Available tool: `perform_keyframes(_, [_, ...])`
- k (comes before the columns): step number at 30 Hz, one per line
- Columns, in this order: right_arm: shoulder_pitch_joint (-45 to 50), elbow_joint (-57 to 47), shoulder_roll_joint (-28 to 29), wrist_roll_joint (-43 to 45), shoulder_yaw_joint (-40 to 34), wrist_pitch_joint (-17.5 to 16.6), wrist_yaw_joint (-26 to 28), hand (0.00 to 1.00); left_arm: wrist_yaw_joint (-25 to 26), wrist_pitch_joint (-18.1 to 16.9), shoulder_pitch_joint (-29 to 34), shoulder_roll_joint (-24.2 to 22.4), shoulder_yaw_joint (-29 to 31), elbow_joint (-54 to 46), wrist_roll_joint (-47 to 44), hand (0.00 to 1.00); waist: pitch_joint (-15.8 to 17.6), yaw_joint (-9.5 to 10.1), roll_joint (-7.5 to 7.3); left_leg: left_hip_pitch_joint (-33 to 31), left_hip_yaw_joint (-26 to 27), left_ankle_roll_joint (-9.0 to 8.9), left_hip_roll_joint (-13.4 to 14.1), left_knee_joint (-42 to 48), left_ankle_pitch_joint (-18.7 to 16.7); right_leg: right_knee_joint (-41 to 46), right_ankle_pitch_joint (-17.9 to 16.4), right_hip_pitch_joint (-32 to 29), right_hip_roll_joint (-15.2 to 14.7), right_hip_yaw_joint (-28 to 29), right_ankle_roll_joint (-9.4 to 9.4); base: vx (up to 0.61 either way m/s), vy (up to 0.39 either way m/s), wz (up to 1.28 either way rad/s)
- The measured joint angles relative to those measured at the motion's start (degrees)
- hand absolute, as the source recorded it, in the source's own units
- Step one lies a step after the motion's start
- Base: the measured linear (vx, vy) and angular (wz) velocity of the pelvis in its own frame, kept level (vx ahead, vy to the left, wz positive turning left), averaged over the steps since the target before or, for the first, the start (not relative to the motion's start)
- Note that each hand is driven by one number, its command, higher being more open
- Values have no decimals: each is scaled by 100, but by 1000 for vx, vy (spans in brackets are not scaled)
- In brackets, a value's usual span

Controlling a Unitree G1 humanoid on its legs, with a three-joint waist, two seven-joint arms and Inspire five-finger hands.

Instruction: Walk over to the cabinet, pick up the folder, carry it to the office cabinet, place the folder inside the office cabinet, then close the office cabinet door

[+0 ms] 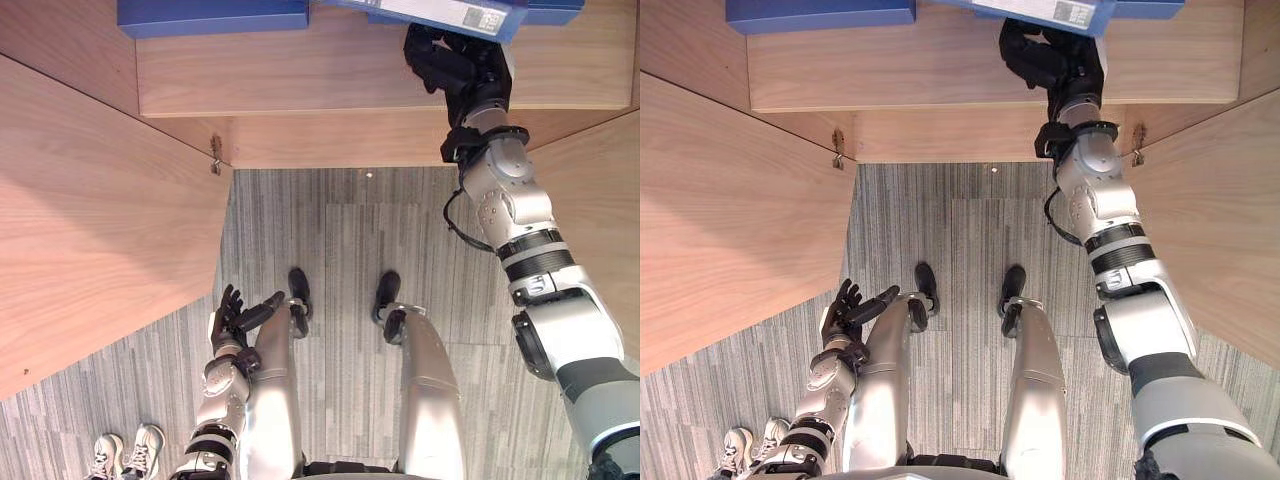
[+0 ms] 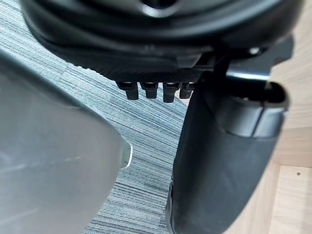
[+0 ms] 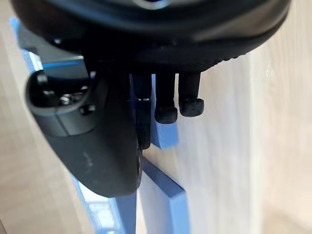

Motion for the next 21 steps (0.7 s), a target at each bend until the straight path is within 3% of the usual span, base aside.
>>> perform_keyframes(6, [-68,266,137,141,267,18,197,0,-43,-46,-1,11,-5,-5,-5,100,-16,66,-32,-58,7,0,-8,-51,1,-10,1,-84,-9,6,0,1,-10,-1])
perform_keyframes(11, [-700,1113,569,769,247,3,-166,0,-41,-37,-1,31,9,14,-23,100,-17,45,-34,-92,-19,0,-17,-62,2,-57,2,-87,-14,-28,1,-4,-4,1])
perform_keyframes(21, [-1324,1450,1028,2598,-949,-384,-930,0,84,17,-25,9,45,14,-235,100,-19,126,-37,-220,-91,-3,-121,-167,54,-66,3,-185,-108,-126,0,2,-19,6])
